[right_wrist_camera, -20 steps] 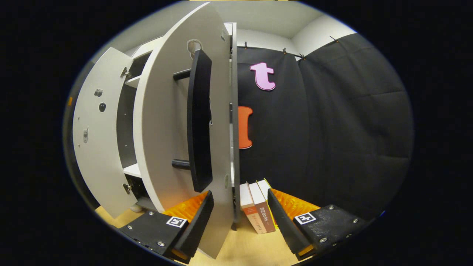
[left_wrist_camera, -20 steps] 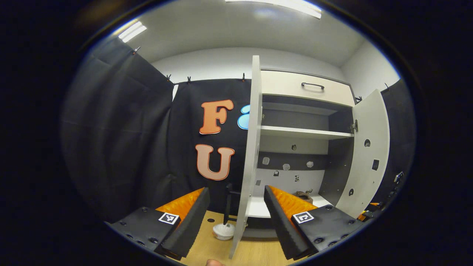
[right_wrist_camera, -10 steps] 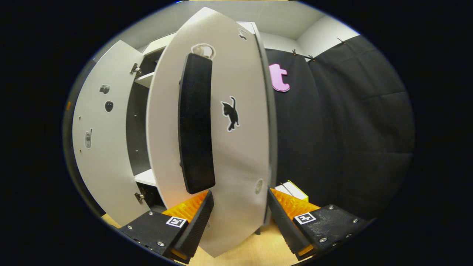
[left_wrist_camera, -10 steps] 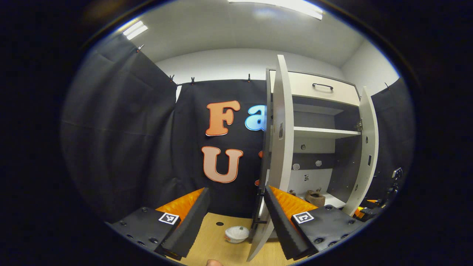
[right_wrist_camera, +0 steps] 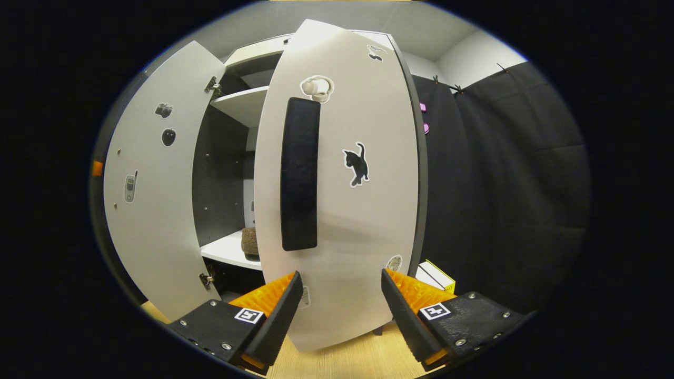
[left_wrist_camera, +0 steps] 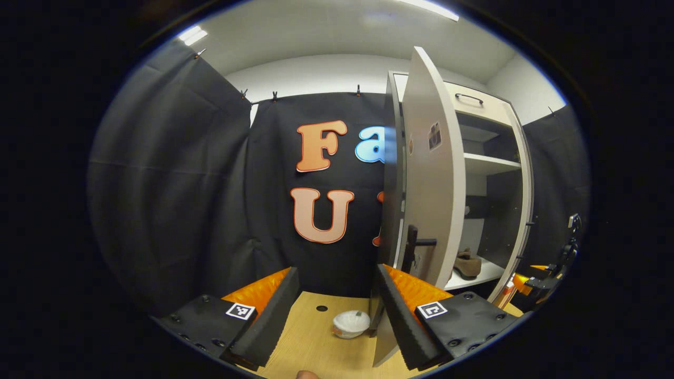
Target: Grab one shoe with the right hand and put it into the shoe cabinet, grab the other shoe with the left hand and put it into the shoe cabinet; then close the right door with the right hand and the left door with the left hand.
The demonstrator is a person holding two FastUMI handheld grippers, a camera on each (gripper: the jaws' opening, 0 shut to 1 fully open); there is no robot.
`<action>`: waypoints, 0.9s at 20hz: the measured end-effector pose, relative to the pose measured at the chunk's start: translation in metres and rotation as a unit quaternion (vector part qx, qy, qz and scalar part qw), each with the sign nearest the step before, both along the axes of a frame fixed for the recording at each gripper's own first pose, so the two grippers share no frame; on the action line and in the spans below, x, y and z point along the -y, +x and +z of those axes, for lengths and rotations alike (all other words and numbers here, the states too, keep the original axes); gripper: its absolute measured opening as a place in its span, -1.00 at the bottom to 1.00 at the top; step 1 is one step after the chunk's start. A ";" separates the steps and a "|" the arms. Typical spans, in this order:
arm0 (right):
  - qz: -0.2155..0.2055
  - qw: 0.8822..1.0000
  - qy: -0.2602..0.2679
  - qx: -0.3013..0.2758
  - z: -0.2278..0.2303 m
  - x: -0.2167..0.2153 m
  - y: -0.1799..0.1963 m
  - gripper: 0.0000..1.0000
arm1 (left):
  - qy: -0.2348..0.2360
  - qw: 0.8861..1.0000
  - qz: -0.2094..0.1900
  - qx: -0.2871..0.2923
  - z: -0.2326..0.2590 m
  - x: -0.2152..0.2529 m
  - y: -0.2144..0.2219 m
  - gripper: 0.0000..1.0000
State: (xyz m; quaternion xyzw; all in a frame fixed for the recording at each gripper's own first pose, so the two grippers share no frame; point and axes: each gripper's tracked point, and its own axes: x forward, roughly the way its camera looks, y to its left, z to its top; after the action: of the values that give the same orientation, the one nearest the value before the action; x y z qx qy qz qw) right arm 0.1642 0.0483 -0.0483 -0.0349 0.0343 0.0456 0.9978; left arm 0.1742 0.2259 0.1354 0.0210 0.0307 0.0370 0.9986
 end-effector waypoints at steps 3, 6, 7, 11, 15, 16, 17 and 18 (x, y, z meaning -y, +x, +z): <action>-0.011 1.000 -0.004 -0.003 -0.003 0.002 -0.009 0.85 | -0.007 1.000 -0.007 -0.016 -0.034 -0.007 0.012 0.92; -0.019 1.000 -0.008 -0.006 -0.007 0.003 -0.018 0.85 | -0.029 0.999 -0.011 -0.032 -0.066 -0.014 0.021 0.92; -0.021 1.000 -0.009 -0.008 -0.009 0.005 -0.022 0.85 | -0.031 0.999 -0.010 -0.032 -0.073 -0.018 0.024 0.92; -0.031 0.999 -0.012 -0.016 -0.016 0.010 -0.034 0.85 | -0.026 0.998 -0.018 -0.046 -0.100 -0.015 0.033 0.92; -0.035 0.999 -0.010 -0.018 -0.019 0.012 -0.046 0.85 | -0.034 0.996 -0.043 -0.070 -0.126 0.002 0.045 0.93; -0.036 0.999 -0.012 -0.019 -0.019 0.014 -0.049 0.85 | -0.036 0.995 -0.049 -0.073 -0.130 0.007 0.047 0.92; -0.037 0.999 -0.012 -0.019 -0.019 0.015 -0.051 0.85 | -0.036 0.995 -0.055 -0.075 -0.133 0.011 0.049 0.96; -0.037 0.999 -0.013 -0.019 -0.020 0.016 -0.053 0.85 | -0.034 0.995 -0.060 -0.077 -0.136 0.016 0.049 0.94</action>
State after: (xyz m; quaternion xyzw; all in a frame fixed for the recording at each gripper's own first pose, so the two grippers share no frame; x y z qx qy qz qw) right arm 0.1111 0.0322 -0.0680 -0.0452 0.0554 0.0084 0.9974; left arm 0.2232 0.2104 -0.0006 -0.0086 0.1075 -0.0253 0.9938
